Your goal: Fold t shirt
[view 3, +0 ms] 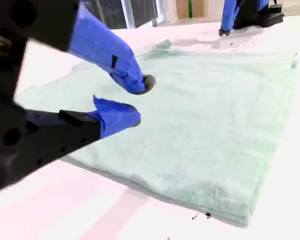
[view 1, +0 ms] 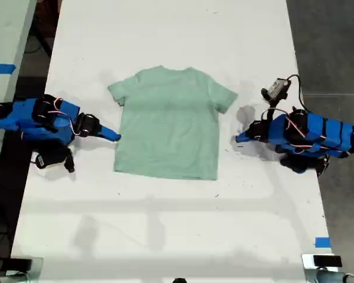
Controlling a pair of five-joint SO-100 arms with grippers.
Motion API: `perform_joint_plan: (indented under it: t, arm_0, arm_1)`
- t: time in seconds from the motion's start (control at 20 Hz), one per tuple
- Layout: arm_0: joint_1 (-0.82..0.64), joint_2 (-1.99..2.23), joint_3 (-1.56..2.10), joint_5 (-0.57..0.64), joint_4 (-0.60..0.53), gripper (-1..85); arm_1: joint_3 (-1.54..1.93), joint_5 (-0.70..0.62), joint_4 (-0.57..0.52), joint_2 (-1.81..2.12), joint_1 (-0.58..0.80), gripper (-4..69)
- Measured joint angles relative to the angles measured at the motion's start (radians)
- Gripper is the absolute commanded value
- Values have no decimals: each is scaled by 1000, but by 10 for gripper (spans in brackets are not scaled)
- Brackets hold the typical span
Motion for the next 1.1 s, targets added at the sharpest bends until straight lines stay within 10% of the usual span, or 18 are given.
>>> perform_joint_plan:
  t: [0.2,0.4,0.7,1.1]
  arm_0:
    - [0,0,0,0,0,61]
    - [0,0,0,0,0,61]
    - [0,0,0,0,0,61]
    - [0,0,0,0,0,61]
  arm_1:
    - [-2,52,12,0,17,20]
    - [-224,-106,123,-219,212,314]
    - [-873,-385,103,-1065,535,236]
    - [-1005,-433,-225,-1551,764,191]
